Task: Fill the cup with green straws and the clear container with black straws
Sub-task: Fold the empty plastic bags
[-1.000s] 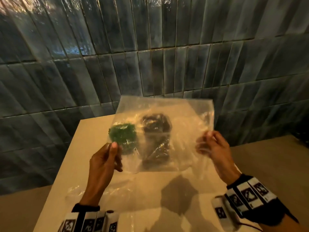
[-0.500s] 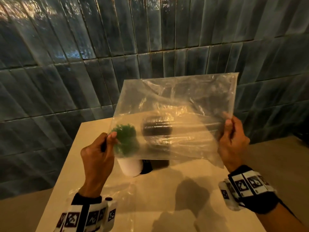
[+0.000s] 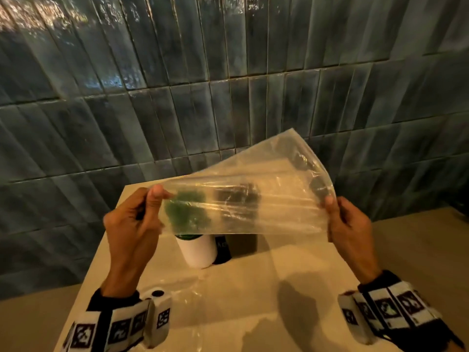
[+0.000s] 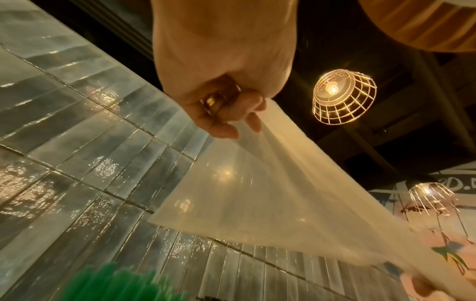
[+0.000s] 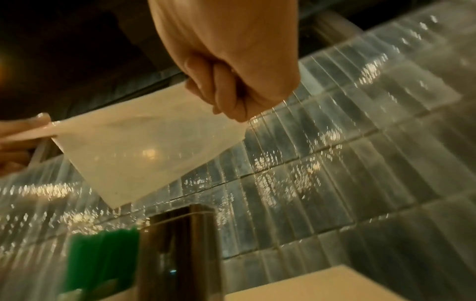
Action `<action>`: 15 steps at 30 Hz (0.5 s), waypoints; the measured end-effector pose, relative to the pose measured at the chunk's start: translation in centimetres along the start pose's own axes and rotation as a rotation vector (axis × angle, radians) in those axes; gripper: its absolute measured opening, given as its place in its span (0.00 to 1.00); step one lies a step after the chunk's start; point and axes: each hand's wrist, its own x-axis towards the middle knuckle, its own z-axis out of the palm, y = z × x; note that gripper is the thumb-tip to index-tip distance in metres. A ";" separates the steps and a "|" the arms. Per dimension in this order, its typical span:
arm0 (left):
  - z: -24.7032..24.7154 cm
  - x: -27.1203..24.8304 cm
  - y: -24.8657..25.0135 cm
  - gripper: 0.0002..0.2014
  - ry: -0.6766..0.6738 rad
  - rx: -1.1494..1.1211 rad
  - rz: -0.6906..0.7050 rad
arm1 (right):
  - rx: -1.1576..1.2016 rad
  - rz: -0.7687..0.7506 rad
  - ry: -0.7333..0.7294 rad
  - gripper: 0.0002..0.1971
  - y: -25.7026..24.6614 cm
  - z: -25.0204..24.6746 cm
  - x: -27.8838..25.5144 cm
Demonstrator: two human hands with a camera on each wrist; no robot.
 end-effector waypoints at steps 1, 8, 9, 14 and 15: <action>-0.1 0.0 0.3 0.11 -0.018 -0.011 -0.026 | 0.011 0.003 0.018 0.13 -0.2 -0.2 0.1; 0.0 0.3 4.0 0.11 -0.205 -0.470 -0.214 | -0.090 -0.037 -0.047 0.35 -0.8 -0.6 -0.8; 0.3 0.1 4.7 0.12 -0.245 -0.537 -0.225 | -0.131 -0.149 -0.099 0.37 -1.3 -0.4 -1.5; 2.8 -0.7 7.5 0.13 -0.305 -0.725 -0.334 | -0.477 -0.538 -0.003 0.39 -2.9 1.8 -3.7; 3.0 -0.6 7.8 0.12 -0.303 -0.734 -0.337 | -0.486 -0.527 0.080 0.37 -3.1 2.0 -3.6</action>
